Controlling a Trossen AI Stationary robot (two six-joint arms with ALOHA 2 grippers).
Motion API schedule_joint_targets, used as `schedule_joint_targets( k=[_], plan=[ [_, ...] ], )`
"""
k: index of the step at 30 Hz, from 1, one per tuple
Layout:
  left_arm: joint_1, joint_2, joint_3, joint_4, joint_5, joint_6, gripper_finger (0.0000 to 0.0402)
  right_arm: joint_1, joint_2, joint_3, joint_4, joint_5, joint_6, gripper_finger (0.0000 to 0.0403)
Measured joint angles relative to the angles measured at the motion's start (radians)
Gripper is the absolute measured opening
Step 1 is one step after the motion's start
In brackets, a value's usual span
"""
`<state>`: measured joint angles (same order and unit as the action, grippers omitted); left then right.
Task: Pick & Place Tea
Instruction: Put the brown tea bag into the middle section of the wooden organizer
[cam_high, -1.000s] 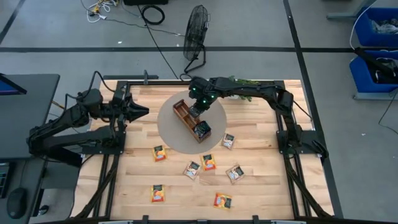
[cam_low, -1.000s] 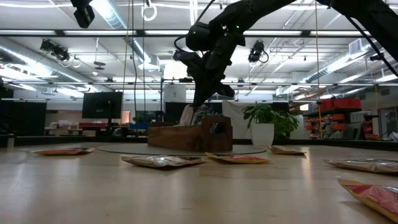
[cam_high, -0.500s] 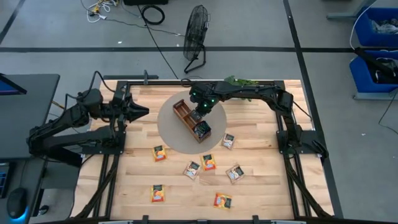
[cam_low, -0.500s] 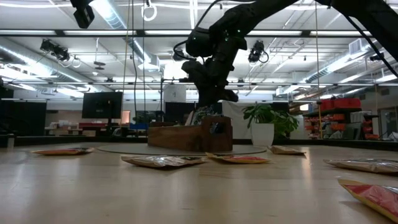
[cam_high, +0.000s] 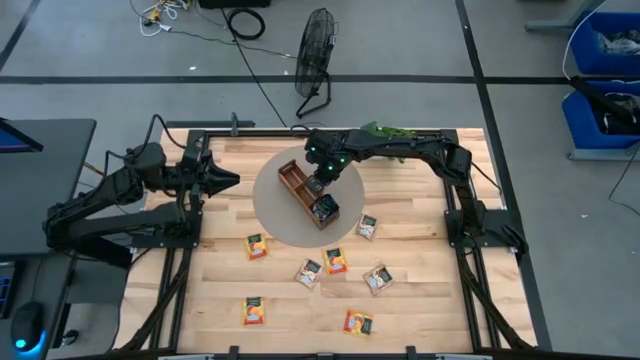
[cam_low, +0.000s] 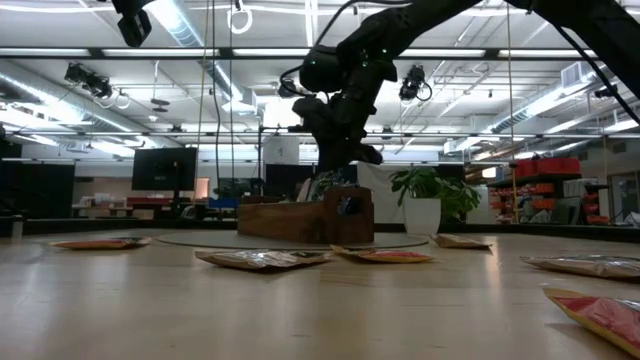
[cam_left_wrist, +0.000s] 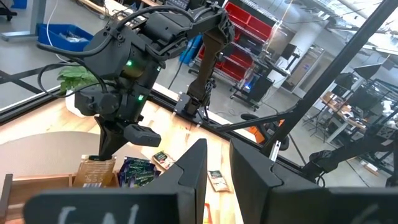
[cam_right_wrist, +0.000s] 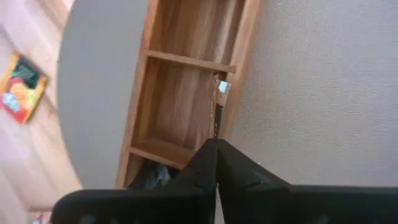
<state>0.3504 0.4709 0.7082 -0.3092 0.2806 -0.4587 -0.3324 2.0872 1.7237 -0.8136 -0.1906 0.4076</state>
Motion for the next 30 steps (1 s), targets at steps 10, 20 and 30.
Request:
schedule_joint_targets(
  k=[10, 20, 30],
  plan=[
    [0.000, 0.000, 0.000, 0.000, 0.000, -0.001, 0.0071, -0.002, 0.000, 0.000, -0.001, 0.020, -0.006, 0.0070],
    [0.000, 0.000, 0.000, 0.000, 0.000, -0.001, 0.0071, -0.008, -0.019, -0.001, -0.022, 0.068, -0.024, 0.0186],
    [0.000, 0.000, 0.000, -0.004, 0.000, -0.002, 0.0071, 0.012, -0.103, -0.001, -0.075, 0.040, -0.179, 0.0201]
  ],
)
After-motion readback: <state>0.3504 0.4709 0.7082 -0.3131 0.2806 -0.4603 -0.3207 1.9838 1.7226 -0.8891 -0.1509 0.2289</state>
